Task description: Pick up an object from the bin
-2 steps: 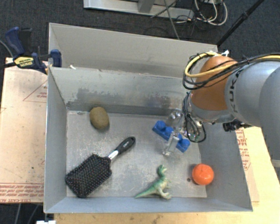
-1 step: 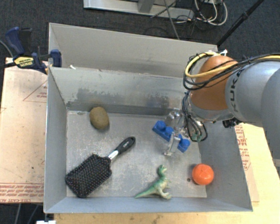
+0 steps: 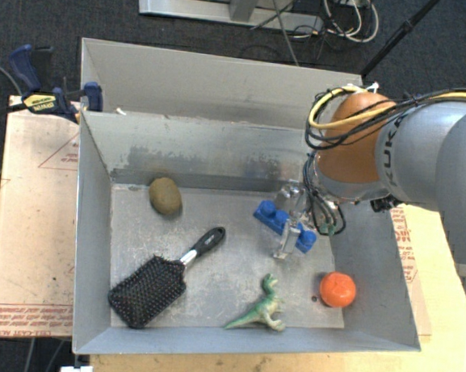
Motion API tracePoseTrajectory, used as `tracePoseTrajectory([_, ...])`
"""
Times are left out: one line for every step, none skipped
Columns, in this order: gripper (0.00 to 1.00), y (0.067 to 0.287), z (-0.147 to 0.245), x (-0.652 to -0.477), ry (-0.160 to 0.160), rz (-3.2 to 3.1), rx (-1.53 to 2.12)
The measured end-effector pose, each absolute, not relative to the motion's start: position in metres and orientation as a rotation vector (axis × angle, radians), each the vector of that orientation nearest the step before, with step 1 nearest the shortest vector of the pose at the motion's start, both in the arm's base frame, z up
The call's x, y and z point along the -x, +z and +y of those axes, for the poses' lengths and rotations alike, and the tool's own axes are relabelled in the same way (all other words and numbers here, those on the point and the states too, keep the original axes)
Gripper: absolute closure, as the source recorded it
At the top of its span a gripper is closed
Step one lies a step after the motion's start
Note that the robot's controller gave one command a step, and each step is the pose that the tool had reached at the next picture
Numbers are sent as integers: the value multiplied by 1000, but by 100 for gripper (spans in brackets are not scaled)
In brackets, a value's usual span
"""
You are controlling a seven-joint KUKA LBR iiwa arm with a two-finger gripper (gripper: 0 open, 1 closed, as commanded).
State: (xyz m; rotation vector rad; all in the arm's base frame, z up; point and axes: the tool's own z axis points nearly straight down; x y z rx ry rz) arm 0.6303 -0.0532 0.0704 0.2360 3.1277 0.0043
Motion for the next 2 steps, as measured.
tracePoseTrajectory([100,71,-52,-631,3,3123,-256])
tracePoseTrajectory([100,71,-52,-631,3,3123,-256])
